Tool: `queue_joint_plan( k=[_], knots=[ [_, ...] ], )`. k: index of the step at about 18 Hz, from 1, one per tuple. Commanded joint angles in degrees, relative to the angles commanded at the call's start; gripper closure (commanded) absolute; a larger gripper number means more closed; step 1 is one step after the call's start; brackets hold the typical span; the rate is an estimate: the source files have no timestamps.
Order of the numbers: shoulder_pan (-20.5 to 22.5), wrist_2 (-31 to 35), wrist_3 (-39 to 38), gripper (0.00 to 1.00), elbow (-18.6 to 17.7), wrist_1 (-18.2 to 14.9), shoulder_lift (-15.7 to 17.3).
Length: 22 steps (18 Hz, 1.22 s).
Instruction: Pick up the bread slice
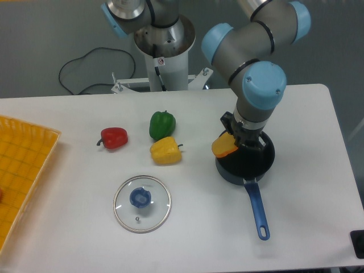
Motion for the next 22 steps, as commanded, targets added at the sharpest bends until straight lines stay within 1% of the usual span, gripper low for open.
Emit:
queue_joint_plan(
  k=[2, 7, 10, 15, 22],
  knots=[
    [0.2, -0.1, 0.0, 1.00, 0.1, 0.0, -0.1],
    [0.4, 0.0, 0.7, 1.00, 0.4, 0.3, -1.5],
    [0.4, 0.1, 0.7, 1.00, 0.0, 1.1, -1.7],
    [0.2, 0.3, 0.6, 1.00, -0.4, 1.2, -1.7],
    [0.1, 0.4, 0.4, 1.00, -1.6, 1.5, -2.9]
  ],
)
